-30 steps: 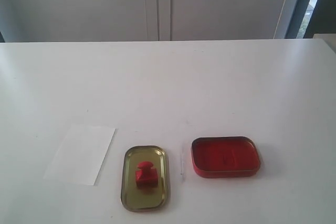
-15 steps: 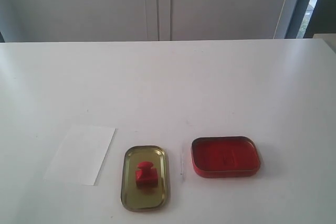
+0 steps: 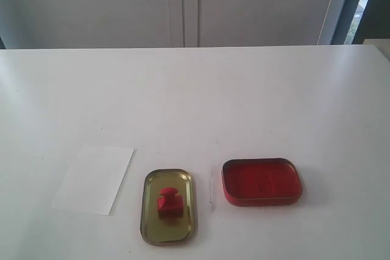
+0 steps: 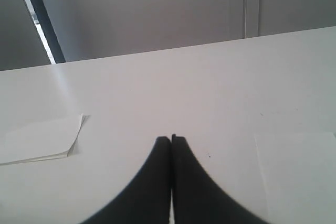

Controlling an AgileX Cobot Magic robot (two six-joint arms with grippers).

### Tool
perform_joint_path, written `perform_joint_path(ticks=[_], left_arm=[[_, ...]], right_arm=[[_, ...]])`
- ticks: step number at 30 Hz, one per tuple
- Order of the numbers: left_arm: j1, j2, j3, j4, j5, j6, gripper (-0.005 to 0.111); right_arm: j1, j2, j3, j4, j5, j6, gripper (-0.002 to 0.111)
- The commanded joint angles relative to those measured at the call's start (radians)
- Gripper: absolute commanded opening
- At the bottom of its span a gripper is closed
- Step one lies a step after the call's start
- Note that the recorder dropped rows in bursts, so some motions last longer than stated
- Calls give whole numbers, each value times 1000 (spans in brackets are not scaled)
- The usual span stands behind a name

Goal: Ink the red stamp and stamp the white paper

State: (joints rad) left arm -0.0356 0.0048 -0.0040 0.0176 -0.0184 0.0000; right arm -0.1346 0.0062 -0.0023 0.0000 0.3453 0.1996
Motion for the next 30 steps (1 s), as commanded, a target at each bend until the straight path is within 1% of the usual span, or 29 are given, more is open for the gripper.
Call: perform_joint_path(ticks=[1,9,12,16,23,30], left_arm=[[4,-5,4,-2,-9,0,0],[4,-5,4,-18,-16,0,0],[4,-5,-2,-18,5,-23,0],[4,70,-107,-18,80,-23,0],[4,191,-243,-18,121,-23,0],[4,305,-384,-18,237,-24,0]], right_arm=[[-5,-6,2,0,-3,0,0],[-5,-6,2,0,-3,0,0],[-5,-6,2,0,-3,0,0],[-5,-6,2,0,-3,0,0],[-5,-6,2,0,-3,0,0],[-5,-6,2,0,-3,0,0]])
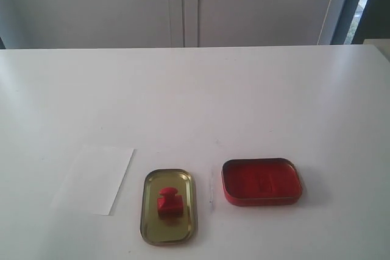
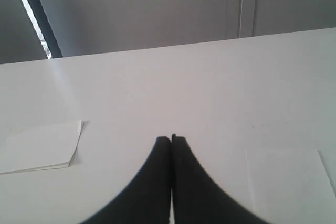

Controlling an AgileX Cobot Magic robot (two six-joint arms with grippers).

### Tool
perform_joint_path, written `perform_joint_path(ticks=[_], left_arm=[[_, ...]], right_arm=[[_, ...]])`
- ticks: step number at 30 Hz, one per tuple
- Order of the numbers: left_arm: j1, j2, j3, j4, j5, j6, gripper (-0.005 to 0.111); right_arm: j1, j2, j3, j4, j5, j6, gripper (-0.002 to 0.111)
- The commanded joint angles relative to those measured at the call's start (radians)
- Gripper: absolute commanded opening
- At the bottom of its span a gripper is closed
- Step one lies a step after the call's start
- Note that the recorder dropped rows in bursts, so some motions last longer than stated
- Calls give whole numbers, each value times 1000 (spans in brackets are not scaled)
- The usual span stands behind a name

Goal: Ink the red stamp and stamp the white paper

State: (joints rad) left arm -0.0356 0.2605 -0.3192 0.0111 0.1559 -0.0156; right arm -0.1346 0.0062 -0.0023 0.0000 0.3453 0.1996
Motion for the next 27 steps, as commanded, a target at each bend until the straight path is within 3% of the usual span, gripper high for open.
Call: perform_joint_path(ticks=[1,13,27], left_arm=[[4,64,-91,-11,82,-8,0],[4,260,-346,-11,351,-1,0],[4,463,-554,-11,596,98,0]], right_arm=[[-5,-6,2,0,-3,0,0],[-5,-6,2,0,-3,0,0],[-5,-6,2,0,-3,0,0]])
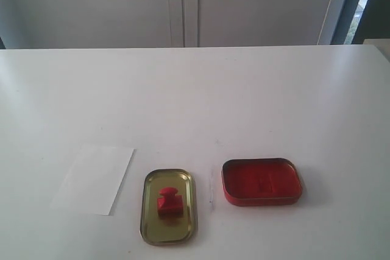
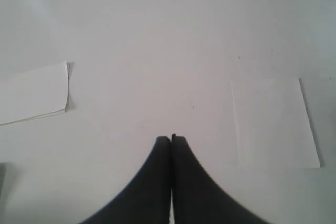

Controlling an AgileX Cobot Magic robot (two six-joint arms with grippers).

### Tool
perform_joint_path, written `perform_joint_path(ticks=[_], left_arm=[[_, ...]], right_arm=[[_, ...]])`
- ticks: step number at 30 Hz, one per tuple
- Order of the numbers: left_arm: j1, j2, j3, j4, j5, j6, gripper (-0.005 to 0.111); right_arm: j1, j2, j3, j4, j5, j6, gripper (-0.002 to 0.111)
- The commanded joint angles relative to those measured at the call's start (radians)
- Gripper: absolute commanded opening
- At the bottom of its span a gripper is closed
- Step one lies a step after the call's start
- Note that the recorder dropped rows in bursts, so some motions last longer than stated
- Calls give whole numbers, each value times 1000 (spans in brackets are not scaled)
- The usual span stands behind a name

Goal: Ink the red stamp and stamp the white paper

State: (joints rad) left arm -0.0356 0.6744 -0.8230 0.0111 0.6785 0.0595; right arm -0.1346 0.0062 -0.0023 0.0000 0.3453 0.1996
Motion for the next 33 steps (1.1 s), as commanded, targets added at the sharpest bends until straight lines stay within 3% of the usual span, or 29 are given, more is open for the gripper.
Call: perform_joint_path(ticks=[1,9,16,33], left_arm=[[4,61,-62,-11,86,23,0],[2,191,-153,-17,176,29,0],[1,314,-203,-118,252,129,0],[-236,553,-346,-99,383,148,0]], right_arm=[[-5,-6,2,0,-3,0,0],[-5,-6,2,0,-3,0,0],[-5,-6,2,0,-3,0,0],[-5,-6,2,0,-3,0,0]])
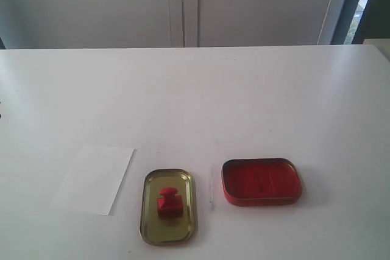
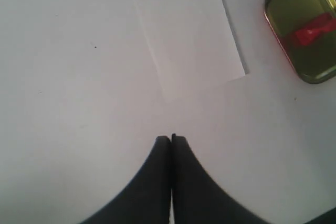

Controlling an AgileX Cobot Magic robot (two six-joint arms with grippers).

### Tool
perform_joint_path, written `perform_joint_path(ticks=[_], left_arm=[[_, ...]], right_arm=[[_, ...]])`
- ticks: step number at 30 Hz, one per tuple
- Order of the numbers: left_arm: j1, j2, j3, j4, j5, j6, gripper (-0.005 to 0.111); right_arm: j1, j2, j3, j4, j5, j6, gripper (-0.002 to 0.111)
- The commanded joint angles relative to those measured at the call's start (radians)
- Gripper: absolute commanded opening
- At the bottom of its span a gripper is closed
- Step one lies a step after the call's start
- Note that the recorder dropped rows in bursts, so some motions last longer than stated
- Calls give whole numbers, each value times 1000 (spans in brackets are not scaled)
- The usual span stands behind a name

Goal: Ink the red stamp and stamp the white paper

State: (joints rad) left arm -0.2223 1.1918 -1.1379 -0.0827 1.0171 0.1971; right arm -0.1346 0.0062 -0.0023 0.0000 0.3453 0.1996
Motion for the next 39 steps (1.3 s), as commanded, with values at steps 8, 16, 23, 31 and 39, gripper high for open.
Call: perform_joint_path(ticks=[8,16,23,31,39], left_arm=[[-175,146,-133,11,131,42,0],[-290,244,-218,23,141,53,0],[-380,325,-265,41,149,70,0],[-487,393,-306,62,103,74,0],[-583,438,-308,99,89,152,0]], right_arm=[[-5,-6,2,0,-3,0,0],[-5,-6,2,0,-3,0,0],[-5,-6,2,0,-3,0,0],[-5,-6,2,0,-3,0,0],[-5,-6,2,0,-3,0,0]])
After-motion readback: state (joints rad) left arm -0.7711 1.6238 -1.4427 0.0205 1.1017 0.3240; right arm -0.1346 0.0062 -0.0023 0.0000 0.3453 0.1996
